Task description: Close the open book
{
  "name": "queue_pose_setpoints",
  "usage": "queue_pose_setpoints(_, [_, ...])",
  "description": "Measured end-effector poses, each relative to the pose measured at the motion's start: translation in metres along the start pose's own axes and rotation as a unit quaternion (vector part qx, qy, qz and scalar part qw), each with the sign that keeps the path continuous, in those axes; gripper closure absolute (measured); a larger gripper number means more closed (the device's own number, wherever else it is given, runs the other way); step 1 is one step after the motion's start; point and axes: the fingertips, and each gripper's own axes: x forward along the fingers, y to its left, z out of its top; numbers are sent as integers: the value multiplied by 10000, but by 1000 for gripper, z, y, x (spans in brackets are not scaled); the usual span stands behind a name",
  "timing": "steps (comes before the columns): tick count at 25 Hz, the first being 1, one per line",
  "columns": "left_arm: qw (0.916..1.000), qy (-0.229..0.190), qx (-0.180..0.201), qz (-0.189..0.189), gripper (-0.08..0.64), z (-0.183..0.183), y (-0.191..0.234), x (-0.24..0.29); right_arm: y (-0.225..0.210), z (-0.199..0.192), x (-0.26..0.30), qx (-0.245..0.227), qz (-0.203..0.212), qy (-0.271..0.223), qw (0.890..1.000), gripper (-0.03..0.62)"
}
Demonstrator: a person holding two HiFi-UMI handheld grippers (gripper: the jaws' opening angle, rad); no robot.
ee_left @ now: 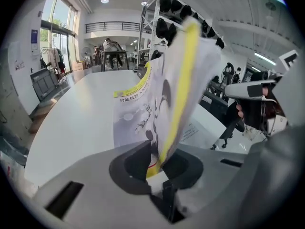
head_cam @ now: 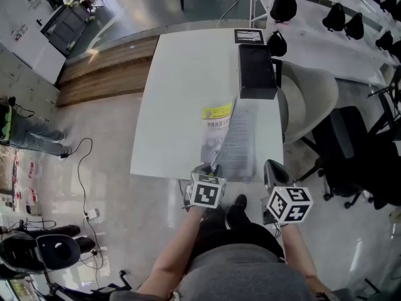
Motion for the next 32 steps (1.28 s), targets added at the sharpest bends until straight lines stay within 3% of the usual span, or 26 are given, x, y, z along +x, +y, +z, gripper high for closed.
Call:
queue_pose_setpoints(8, [9988,222,426,26,488,-4,-6,4,-7,-1,-7,101,-157,-54,9998,588])
queue_pose_setpoints(24, [9950,517,794,-301,451,-5,-14,3,-6,1,-6,143,-228,-67,9996,588])
queue_pose_setpoints(32, [9923,595,901,-606,396,-8,-22,5,-7,0,-2,155,-243,-56,9996,588])
